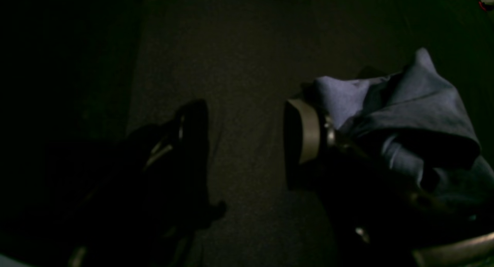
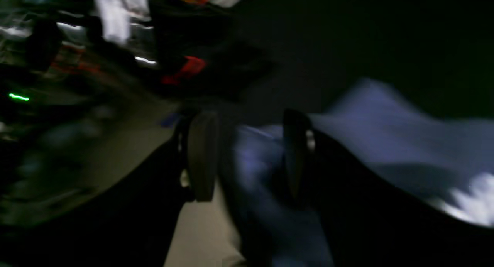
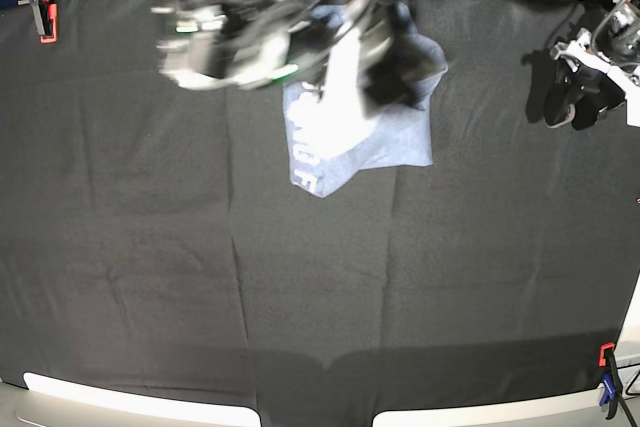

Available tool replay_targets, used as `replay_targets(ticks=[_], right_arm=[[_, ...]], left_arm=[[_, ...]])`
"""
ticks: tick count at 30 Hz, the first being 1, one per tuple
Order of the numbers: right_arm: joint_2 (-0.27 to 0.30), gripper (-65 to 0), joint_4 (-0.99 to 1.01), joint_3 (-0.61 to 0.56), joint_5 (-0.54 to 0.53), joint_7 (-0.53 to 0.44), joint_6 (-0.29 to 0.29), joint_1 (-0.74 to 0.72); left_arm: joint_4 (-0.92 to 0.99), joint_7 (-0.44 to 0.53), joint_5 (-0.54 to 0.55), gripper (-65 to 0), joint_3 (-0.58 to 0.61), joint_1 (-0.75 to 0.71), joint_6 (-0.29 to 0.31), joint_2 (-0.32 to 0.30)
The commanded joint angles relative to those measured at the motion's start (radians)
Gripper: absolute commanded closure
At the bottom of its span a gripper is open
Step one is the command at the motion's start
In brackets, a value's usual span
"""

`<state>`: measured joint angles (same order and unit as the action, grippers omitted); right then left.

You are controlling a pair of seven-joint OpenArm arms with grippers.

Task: Layout the t-shirt on the table in an organized manner, then fold the t-shirt properly
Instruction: 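Grasp the shirt end with the right gripper and fold it over, then press the folded bundle with the left gripper, then lift away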

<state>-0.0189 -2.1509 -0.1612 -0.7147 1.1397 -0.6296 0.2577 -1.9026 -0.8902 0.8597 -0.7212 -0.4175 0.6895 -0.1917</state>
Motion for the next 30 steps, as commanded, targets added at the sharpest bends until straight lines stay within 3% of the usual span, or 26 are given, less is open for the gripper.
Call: replay_targets(ticks=[1, 6, 10, 13, 20, 30], right_arm=[[0.0, -26.7, -0.06, 0.032, -0.01, -0.016, -0.01, -0.005], [0.08, -26.7, -0.198, 0.205, 0.075, -0.053, 0.009, 0.047], [0.149, -26.7, -0.2, 0.343, 0.151, -0.051, 0.01, 0.048], [0.193, -26.7, -0.2, 0.464, 0.146, -0.052, 0.015, 0.05], [0.232, -26.7, -0.197, 0.639, 0.083, -0.055, 0.017, 0.113], [0.225, -26.7, -0.196, 0.645, 0.083, -0.055, 0.017, 0.161]], left_arm=[[-0.016, 0.026, 0.024, -29.2, -0.005, 0.002, 0.009, -0.011], [-0.016, 0.007, 0.093, -29.2, -0.003, 0.002, 0.009, -0.01], [-0.016, -0.151, 0.301, -29.2, 0.013, 0.002, 0.009, -0.008], [-0.016, -0.226, 0.38, -29.2, 0.079, 0.002, 0.009, -0.008], [-0.017, -0.217, 0.38, -29.2, 0.29, 0.002, 0.009, -0.009], [-0.017, -0.14, 0.217, -29.2, 0.537, 0.03, 0.009, -0.008]])
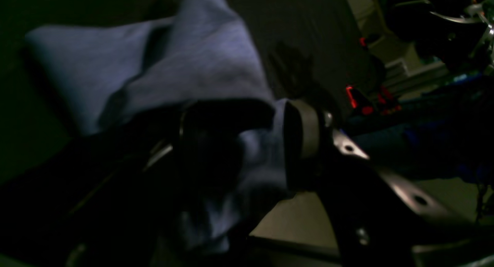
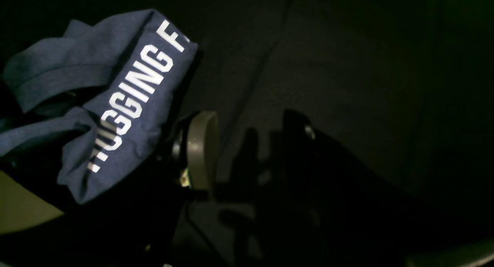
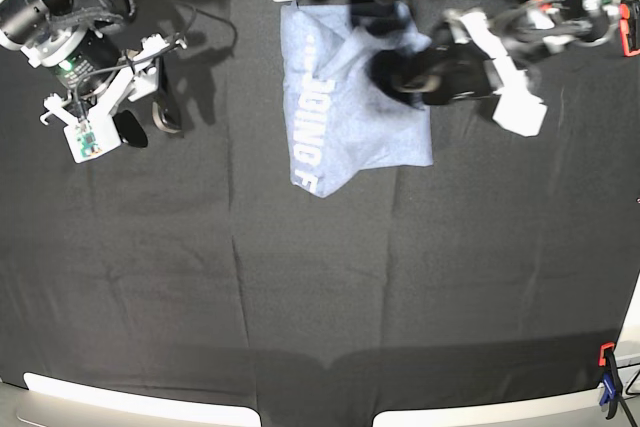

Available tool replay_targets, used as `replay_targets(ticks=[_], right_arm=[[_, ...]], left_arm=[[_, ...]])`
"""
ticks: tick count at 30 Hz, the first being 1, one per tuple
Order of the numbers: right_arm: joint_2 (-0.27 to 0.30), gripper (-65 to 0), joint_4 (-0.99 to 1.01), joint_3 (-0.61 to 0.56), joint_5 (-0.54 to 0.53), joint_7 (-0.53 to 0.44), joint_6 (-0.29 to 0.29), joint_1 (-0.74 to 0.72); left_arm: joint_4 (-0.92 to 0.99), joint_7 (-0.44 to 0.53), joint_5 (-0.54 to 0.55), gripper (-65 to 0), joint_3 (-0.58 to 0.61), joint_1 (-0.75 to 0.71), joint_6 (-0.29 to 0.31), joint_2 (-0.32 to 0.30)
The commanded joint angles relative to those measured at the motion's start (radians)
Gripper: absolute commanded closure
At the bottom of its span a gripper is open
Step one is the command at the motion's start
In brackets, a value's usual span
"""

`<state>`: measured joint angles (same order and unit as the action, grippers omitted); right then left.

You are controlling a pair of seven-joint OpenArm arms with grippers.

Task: Layout the t-shirt on the table in an organized manner, then fold the t-shirt properly
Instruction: 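Press the folded bundle with the left gripper, then lift away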

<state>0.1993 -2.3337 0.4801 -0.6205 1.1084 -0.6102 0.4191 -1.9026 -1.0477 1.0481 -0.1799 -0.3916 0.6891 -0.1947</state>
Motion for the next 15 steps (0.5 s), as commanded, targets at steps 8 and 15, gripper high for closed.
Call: replay_targets(ticks=[8, 15], right_arm=[[-0.011, -26.7, -0.014, 0.004, -0.011, -0.023, -0.003, 0.014], [-0.011, -26.7, -0.014, 0.004, -0.011, -0.023, -0.002, 0.014]], left_arm=[[-0.017, 0.076, -0.121, -29.2, 0.135, 0.042, 0.009, -0.005], [-0.017, 0.207, -0.277, -17.3, 0.149, 0.043, -0.05, -0.005]])
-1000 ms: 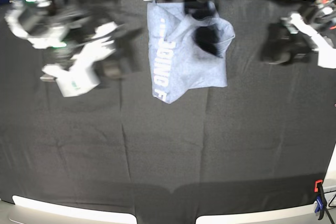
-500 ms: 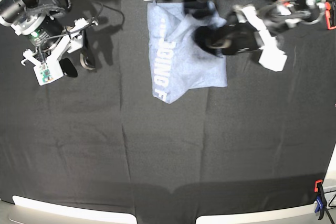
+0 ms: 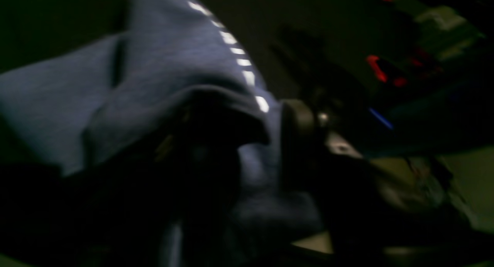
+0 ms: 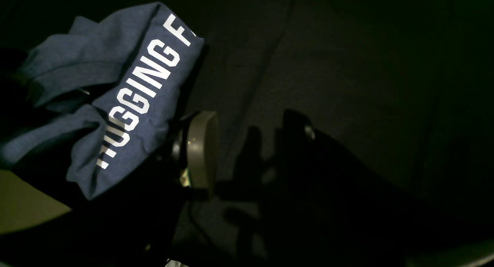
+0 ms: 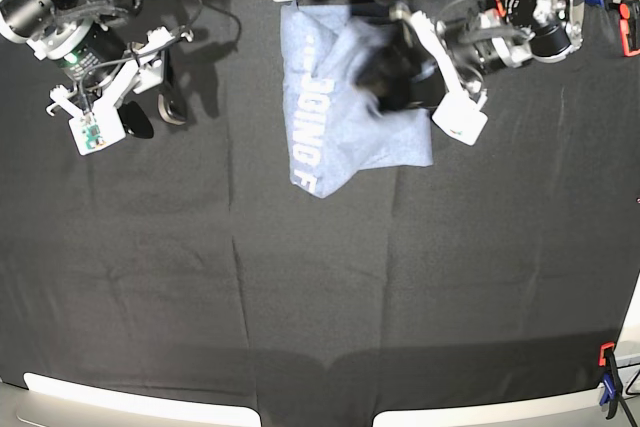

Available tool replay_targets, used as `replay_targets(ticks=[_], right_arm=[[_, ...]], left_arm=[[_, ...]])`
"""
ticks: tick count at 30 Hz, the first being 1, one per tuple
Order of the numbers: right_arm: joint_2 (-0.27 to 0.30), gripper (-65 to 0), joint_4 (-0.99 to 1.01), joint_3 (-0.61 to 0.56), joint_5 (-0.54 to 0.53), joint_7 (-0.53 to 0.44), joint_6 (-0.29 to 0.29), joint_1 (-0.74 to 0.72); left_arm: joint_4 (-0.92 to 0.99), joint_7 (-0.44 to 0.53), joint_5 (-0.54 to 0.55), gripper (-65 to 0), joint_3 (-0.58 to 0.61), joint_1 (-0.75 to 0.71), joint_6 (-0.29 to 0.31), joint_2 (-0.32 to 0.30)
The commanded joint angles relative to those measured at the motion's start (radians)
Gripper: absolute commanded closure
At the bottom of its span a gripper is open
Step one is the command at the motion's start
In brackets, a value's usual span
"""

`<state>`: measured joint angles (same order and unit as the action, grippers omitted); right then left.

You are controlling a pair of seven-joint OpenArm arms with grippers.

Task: Layout the t-shirt on the table in an organized manner, then fold the t-shirt properly
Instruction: 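Press the folded bundle with the left gripper, then lift away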

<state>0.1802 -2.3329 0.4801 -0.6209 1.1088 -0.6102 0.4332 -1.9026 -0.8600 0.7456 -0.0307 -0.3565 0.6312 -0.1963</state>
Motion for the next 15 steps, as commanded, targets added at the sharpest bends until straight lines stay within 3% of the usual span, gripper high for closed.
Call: replay_targets(ticks=[1, 2, 8, 11, 15], right_arm=[[0.008, -26.7, -0.014, 0.004, -0.01, -0.024, -0.002, 0.0], [0.008, -26.7, -0.014, 0.004, -0.01, -0.024, -0.002, 0.0], [0.008, -26.7, -0.014, 0.004, -0.01, -0.027, -0.002, 0.0], [0.008, -26.7, -0.014, 0.004, -0.012, -0.027, -0.002, 0.0], [0.008, -26.7, -0.014, 0.004, -0.041, -0.026, -0.003, 0.0]], left_arm=[[-0.017, 0.026, 0.013, -9.1, 0.0, 0.008, 0.004, -0.003], [-0.017, 0.025, 0.014, 0.0, 0.0, 0.008, 0.005, -0.004], [-0.017, 0.087, 0.011, 0.0, -0.072, 0.05, 0.012, -0.004], [-0.017, 0.14, -0.084, 0.0, -0.139, 0.091, 0.006, -0.004], [-0.016, 0.226, -0.239, 0.0, -0.143, 0.096, -0.105, -0.003]])
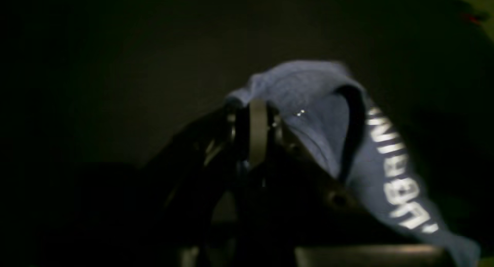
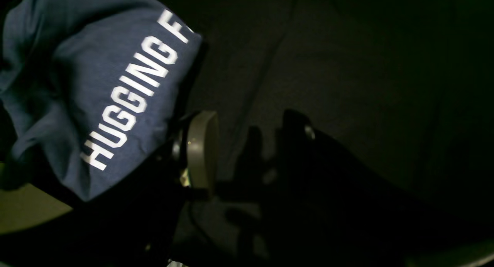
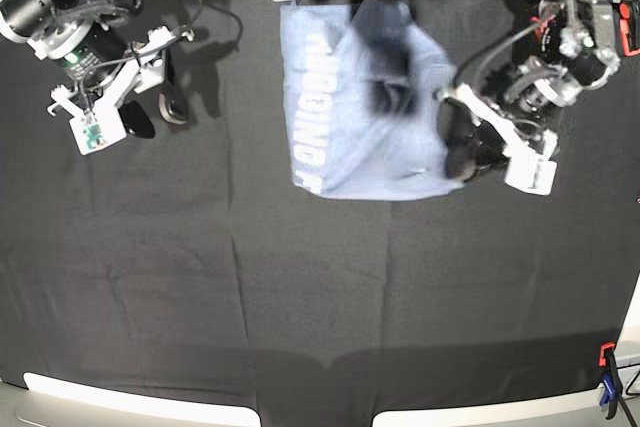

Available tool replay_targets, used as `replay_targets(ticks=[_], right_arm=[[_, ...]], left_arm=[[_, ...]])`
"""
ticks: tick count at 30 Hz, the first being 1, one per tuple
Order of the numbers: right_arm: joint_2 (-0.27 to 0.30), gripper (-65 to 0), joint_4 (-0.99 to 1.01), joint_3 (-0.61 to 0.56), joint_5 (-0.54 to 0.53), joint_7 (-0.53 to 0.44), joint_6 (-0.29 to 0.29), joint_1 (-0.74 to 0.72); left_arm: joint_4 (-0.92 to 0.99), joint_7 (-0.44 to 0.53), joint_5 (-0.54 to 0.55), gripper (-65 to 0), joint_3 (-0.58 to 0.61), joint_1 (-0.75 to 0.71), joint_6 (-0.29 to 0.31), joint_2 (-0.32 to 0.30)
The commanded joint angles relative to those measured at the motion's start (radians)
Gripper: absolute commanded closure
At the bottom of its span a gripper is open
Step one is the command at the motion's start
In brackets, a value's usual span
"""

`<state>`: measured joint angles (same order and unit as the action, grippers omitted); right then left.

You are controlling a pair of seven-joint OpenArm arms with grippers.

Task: Layout the t-shirt on the table in an organized manner, then fold the t-shirt properly
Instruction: 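Press the folded bundle with the left gripper, then lift away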

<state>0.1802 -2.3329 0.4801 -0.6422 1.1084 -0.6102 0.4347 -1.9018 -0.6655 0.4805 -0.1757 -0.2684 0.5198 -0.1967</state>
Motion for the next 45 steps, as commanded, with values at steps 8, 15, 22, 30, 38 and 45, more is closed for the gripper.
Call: replay_targets(ticks=[8, 15, 22, 30, 38, 45], right_arm=[[0.008, -26.7, -0.014, 0.004, -0.049, -0.019, -0.003, -0.002], [0.008, -26.7, -0.014, 0.004, -0.049, -0.015, -0.003, -0.002], [0.008, -26.7, -0.014, 0.004, -0.049, -0.017, -0.003, -0.003], [0.008, -26.7, -0.014, 0.004, -0.042, -0.019, -0.003, -0.002], [0.008, -26.7, -0.014, 0.004, -0.042, -0.019, -0.003, -0.002], [0.008, -26.7, -0.014, 0.004, -0.042, -0.019, -0.003, -0.002]], left_arm=[[-0.017, 0.026, -0.091, -11.2, 0.002, 0.008, -0.064, -0.004], [-0.017, -0.01, -0.109, -31.2, -0.035, 0.005, -0.064, -0.006], [-0.017, -0.109, 0.116, -31.1, -0.135, -0.094, 0.034, -0.006], [-0.003, -0.127, 0.182, -31.1, -0.142, -0.194, 0.05, -0.005], [0.195, -0.266, 0.431, -31.1, -0.142, -0.193, 0.133, -0.005], [0.335, -0.422, 0.698, -28.9, -0.142, -0.182, 0.178, -0.003]])
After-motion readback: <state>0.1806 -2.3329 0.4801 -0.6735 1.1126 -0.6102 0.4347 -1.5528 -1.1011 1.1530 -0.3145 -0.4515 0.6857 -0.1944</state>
